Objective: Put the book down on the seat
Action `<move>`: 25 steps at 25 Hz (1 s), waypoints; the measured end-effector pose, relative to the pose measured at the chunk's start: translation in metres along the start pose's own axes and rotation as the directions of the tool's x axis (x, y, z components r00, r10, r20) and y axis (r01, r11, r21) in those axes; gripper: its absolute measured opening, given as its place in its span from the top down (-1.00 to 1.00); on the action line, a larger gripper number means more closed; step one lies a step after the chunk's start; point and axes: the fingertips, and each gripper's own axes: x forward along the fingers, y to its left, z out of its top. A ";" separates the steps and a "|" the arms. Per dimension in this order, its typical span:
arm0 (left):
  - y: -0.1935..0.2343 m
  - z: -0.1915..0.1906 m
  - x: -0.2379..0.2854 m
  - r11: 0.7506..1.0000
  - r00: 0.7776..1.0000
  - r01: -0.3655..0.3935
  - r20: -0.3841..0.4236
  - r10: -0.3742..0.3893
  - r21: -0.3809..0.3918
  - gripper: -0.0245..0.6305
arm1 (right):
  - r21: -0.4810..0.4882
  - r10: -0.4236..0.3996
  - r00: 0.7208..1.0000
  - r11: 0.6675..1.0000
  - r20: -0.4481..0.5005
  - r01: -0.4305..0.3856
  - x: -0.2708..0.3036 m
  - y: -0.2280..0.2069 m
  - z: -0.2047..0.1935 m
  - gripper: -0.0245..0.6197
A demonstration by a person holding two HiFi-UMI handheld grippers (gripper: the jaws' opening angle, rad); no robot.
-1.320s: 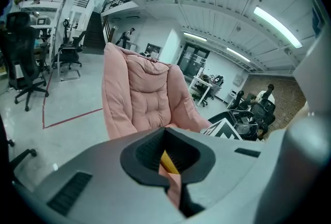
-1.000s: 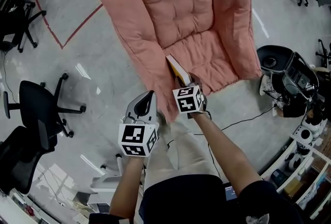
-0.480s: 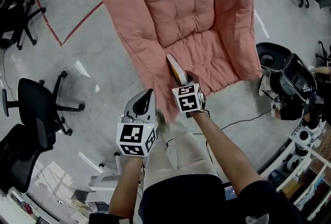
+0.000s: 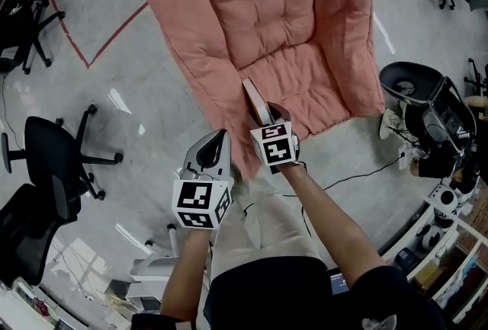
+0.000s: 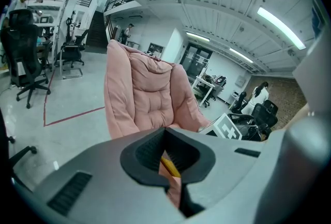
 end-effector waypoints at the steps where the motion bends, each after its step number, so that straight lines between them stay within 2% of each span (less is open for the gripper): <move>1: 0.000 0.000 0.001 1.000 1.000 0.000 0.000 0.000 0.001 0.91 | 0.001 0.004 1.000 1.000 0.005 -0.004 0.000 0.002 0.001 0.27; 13: 0.004 0.010 -0.003 1.000 1.000 -0.014 0.022 0.014 -0.008 0.91 | -0.041 0.063 0.998 0.997 0.019 -0.062 -0.005 0.021 0.011 0.27; 25: 0.003 0.013 -0.015 1.000 0.999 -0.006 0.044 0.007 -0.026 0.91 | -0.063 0.079 0.996 0.995 0.047 -0.076 -0.017 0.027 0.018 0.26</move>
